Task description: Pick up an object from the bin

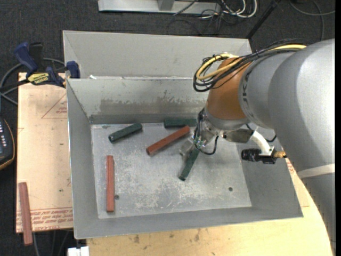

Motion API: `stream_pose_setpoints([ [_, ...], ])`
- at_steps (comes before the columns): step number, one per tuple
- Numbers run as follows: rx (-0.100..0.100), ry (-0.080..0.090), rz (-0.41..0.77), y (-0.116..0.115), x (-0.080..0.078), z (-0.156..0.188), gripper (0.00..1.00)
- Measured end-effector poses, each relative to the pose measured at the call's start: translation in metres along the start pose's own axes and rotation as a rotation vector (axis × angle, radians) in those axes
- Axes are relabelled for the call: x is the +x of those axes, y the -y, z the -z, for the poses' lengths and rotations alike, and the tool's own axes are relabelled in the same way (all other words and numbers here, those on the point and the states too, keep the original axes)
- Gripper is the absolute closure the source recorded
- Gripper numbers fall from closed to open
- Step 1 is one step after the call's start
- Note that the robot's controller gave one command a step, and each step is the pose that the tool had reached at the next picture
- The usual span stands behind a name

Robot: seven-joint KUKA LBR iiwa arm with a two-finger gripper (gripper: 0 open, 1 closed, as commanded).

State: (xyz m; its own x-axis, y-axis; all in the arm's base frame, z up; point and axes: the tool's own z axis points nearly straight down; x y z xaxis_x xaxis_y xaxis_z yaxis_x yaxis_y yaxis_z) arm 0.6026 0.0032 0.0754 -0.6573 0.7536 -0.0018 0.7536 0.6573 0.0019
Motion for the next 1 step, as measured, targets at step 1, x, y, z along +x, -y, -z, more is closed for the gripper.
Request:
stream_pose_setpoints([
  [1,0.001,-0.001,0.045,0.0151,0.0136,0.0349,1.00],
])
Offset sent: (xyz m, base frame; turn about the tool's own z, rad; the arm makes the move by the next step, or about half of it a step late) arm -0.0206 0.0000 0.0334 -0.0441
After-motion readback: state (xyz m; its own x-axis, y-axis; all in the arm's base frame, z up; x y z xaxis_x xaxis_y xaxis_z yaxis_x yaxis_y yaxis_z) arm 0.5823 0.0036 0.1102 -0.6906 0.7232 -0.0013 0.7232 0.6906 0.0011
